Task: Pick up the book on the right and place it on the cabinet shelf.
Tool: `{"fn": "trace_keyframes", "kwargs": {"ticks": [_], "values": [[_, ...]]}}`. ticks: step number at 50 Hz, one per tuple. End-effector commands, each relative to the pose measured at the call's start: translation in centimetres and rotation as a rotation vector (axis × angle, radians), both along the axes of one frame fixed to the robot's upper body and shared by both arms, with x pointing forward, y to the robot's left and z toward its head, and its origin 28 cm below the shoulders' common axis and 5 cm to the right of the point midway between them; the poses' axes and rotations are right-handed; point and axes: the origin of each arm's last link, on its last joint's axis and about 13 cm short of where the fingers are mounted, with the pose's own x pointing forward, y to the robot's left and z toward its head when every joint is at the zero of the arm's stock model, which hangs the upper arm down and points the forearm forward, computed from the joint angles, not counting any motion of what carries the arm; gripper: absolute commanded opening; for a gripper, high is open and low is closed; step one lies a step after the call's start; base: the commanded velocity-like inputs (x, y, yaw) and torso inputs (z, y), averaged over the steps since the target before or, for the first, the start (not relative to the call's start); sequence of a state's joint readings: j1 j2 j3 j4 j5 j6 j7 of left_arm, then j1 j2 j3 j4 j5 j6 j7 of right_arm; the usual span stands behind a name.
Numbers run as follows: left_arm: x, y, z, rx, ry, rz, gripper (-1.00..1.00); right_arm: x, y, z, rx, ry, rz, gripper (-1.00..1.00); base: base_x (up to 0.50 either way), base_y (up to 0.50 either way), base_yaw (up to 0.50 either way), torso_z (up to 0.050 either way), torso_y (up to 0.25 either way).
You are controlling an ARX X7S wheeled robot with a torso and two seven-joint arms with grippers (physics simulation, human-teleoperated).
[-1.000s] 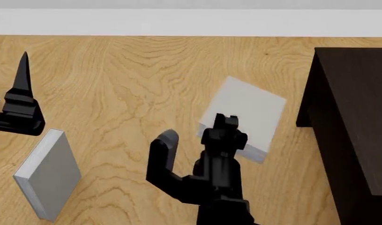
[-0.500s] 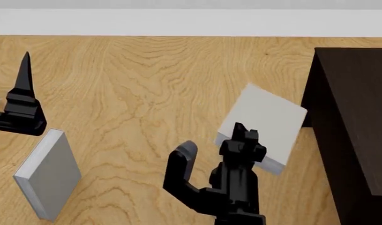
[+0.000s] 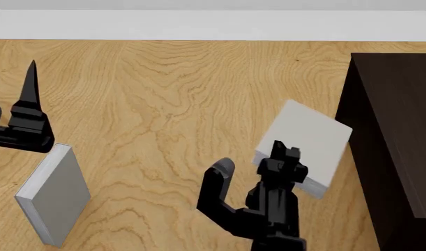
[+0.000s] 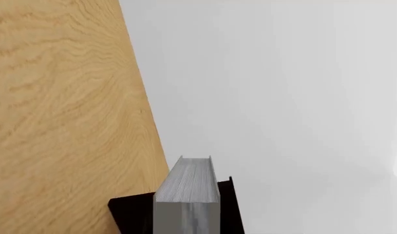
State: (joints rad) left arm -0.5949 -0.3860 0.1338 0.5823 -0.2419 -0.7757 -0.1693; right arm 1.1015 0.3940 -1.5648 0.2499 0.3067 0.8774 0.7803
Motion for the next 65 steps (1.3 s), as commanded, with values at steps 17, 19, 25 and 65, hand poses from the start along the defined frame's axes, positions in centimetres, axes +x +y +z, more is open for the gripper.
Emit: {"fn": "trace_keyframes", "kwargs": {"ticks": [17, 19, 25, 65], "values": [[0.3, -0.1, -0.3, 0.005, 0.01, 0.003, 1.0, 2.0, -2.4, -0.6, -0.033, -0.052, -0.048, -1.0, 0.0, 0.0, 0.0, 0.0, 0.001], [0.3, -0.1, -0.3, 0.006, 0.01, 0.002, 1.0, 2.1, -2.5, -0.7, -0.027, -0.051, -0.048, -1.0, 0.0, 0.0, 0.0, 0.0, 0.005], [0.3, -0.1, -0.3, 0.007, 0.009, 0.002, 1.0, 2.4, -3.0, -1.2, 0.015, -0.039, -0.06, -1.0, 0.0, 0.0, 0.0, 0.0, 0.0], [0.3, -0.5, 0.1, 0.001, 0.003, -0.003, 1.0, 3.6, -6.3, -3.6, 0.017, -0.021, -0.175, -1.0, 0.0, 0.0, 0.0, 0.0, 0.002]]}}
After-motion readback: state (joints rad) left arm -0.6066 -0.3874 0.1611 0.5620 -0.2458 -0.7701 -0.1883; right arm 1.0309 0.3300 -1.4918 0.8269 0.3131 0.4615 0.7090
